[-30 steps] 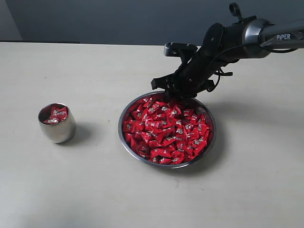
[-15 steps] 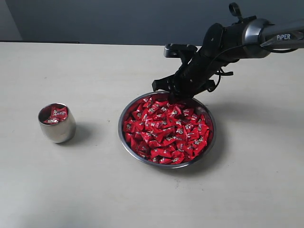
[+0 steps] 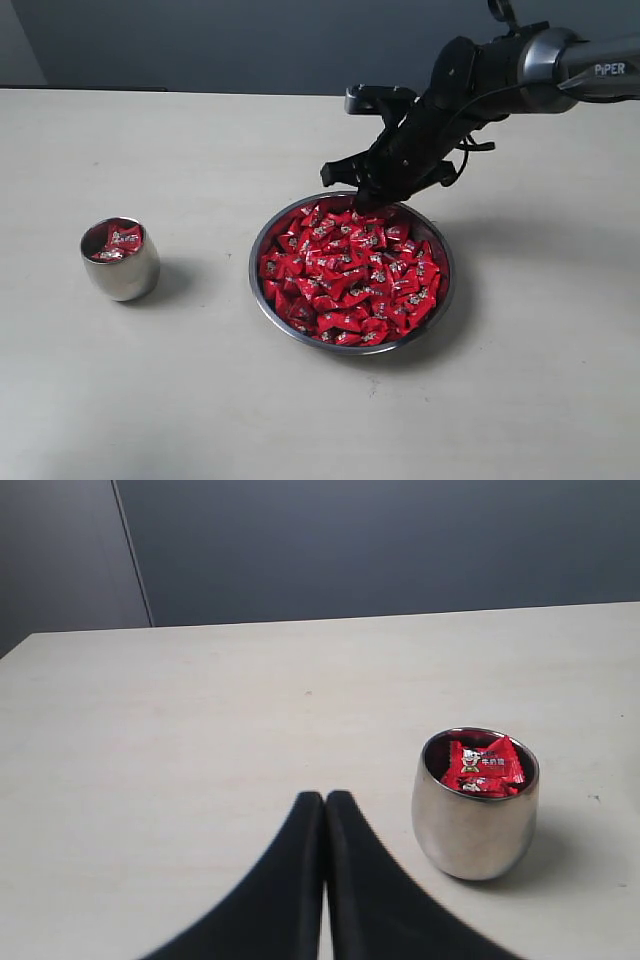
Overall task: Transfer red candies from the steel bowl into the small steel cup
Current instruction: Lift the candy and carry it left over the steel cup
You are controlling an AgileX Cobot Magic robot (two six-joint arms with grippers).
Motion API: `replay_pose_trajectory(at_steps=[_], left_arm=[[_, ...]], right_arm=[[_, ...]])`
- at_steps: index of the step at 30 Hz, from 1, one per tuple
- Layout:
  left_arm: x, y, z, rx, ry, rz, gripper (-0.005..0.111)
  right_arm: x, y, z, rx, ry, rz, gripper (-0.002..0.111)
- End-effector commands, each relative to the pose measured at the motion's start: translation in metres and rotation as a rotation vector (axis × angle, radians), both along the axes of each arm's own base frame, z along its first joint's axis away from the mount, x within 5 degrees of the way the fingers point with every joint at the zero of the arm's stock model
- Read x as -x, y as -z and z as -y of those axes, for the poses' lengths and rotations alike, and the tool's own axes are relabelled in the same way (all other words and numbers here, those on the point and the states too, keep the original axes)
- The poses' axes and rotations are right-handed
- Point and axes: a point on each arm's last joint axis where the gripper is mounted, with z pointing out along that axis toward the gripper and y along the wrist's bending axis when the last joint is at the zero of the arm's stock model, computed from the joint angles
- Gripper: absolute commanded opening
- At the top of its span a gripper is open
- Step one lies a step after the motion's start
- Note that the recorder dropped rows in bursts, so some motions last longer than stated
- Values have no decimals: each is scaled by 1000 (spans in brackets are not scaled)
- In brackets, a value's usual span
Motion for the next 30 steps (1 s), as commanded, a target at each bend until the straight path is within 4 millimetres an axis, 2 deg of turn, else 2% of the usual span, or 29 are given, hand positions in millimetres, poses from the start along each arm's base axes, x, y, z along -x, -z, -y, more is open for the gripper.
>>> replay_pose_trajectory(at_steps=[1,7,12,19,25,27,30], left_arm=[[0,1,0,4,-1,3,0],[0,1,0,4,-1,3,0],[0,1,0,4,-1,3,0],[0,1,0,4,-1,3,0],[0,1,0,4,-1,3,0],[0,1,0,4,-1,3,0],[0,1,0,4,-1,3,0]], right_arm=[[-1,-27,2,-20,-10,77,-1],[3,-45,3,-37,-16,96,-1],[10,-45,-2,-26,-54,73,-1],[34,-47,-48,-70,-186,213,-1],[67,-41,-89,-144,-259,354,-1],[72,-47,-99,-213,-257,360,-1],[73,-46,-119,-301,-347,281,-1]])
